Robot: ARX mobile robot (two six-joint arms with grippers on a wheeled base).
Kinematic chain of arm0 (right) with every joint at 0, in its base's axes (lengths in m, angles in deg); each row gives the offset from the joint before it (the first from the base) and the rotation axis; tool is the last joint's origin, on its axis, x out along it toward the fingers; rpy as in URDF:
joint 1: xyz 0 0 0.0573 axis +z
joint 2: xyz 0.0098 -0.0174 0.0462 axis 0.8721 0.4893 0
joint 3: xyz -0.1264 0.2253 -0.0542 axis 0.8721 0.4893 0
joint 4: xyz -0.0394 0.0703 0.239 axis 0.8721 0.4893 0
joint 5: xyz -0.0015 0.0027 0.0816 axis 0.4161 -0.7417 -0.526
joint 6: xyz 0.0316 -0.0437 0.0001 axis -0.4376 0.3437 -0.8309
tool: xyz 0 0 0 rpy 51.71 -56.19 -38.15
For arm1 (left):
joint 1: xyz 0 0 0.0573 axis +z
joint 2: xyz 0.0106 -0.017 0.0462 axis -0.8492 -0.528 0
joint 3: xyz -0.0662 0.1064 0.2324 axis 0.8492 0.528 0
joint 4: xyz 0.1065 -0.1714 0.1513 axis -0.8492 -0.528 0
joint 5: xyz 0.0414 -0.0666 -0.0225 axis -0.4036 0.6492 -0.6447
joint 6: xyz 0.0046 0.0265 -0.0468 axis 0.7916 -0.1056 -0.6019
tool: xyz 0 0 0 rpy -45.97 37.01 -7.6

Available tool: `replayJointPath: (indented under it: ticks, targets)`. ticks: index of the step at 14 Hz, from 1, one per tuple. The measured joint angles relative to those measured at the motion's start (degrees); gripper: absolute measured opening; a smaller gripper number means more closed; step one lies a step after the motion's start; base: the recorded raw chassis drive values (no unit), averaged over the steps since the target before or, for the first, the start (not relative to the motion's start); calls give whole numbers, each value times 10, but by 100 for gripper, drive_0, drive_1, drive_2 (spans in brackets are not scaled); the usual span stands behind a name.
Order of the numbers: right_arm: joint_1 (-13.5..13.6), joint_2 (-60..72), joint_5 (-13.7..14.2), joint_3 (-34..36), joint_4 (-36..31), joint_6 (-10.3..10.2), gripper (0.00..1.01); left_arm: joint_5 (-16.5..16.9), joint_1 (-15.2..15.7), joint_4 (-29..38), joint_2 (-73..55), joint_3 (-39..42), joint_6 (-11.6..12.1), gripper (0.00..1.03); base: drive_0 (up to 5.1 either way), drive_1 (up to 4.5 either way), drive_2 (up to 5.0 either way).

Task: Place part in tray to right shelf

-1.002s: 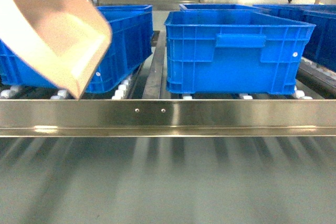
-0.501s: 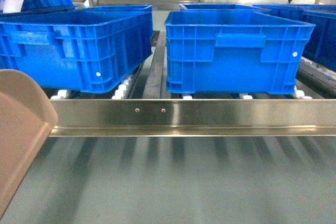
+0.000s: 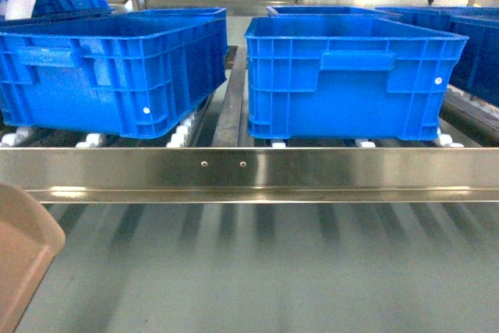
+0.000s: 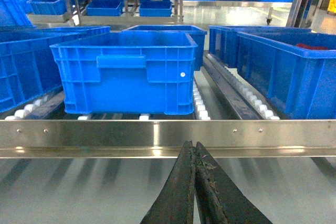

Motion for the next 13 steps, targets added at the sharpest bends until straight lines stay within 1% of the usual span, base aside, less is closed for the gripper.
replayJointPath:
  ticks: [2, 4, 6, 8, 9, 10, 13]
  targets:
    - [0, -19, 0, 0, 18, 0, 2, 0, 0, -23, 45, 28, 0, 13, 0, 0, 0]
    - [0, -23, 0, 0, 23, 0, 2, 0, 0, -30, 59, 34, 0, 13, 0, 0, 0]
    - [0, -40, 0, 0, 49, 0, 2, 0, 0, -35, 69, 38, 0, 13, 0, 0, 0]
    - [0, -85, -1, 0, 116, 0, 2, 0, 0, -45, 87, 45, 0, 13, 0, 0, 0]
    - [0, -119, 0, 0, 120, -2, 2, 1, 0, -96, 166, 72, 0, 13, 0, 0, 0]
    - [0, -120, 0, 0, 122, -2, 2, 0, 0, -124, 214, 89, 0, 13, 0, 0, 0]
    - [0, -120, 0, 0, 122, -2, 2, 1, 0, -189, 289, 89, 0, 13, 0, 0, 0]
